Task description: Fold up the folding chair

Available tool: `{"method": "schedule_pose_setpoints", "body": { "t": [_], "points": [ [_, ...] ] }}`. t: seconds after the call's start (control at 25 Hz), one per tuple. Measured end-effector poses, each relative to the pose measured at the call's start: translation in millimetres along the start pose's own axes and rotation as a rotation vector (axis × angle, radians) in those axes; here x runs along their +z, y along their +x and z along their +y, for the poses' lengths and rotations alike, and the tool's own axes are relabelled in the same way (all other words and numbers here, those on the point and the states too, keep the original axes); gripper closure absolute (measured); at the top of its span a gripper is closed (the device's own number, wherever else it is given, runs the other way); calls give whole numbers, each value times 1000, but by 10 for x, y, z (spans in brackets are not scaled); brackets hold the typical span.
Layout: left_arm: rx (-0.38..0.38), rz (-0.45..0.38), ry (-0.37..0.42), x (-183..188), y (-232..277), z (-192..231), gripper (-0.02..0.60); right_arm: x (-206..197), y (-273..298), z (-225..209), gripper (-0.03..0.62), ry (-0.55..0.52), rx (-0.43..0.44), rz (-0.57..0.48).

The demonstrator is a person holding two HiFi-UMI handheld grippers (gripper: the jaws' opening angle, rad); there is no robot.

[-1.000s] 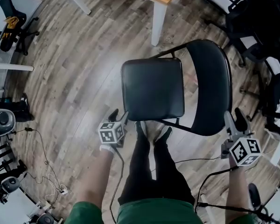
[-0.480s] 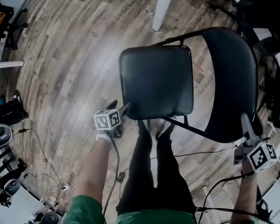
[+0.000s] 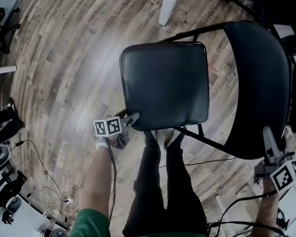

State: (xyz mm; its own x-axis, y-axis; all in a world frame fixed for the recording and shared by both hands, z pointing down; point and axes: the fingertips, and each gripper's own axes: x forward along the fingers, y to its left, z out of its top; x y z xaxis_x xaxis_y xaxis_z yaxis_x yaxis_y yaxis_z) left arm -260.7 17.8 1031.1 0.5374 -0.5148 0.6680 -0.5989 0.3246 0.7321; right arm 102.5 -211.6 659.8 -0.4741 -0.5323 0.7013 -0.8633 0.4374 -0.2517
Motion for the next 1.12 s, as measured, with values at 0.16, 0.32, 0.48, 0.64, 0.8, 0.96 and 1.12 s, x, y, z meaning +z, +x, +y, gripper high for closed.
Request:
{"method": "schedule_pose_setpoints", "body": {
  "t": [0.16,0.32,0.48,0.64,0.8,0.96,1.12],
  "points": [
    [-60,4,-23,-4,53,10,187,-43,48,27,322,-11,30,13],
    [-98,-8,-67,-11,78,-5,187,-50,69,52,324,-12,32,12],
    [-146,16,-102,-88,140,-46,187,-58,58,67,335,-2,43,9],
    [-172,41,-97,-74,156,-66,189,-53,50,64,340,-2,57,-1],
    [-161,35,-97,-89,151,-77,189,-43,35,16,402,26,51,-20],
    [-147,20,-108,-90,116,-89,189,-40,45,-5,452,38,44,-15],
    [-127,-8,-116,-79,89,-131,189,-5,48,31,461,40,51,-14]
  ]
}}
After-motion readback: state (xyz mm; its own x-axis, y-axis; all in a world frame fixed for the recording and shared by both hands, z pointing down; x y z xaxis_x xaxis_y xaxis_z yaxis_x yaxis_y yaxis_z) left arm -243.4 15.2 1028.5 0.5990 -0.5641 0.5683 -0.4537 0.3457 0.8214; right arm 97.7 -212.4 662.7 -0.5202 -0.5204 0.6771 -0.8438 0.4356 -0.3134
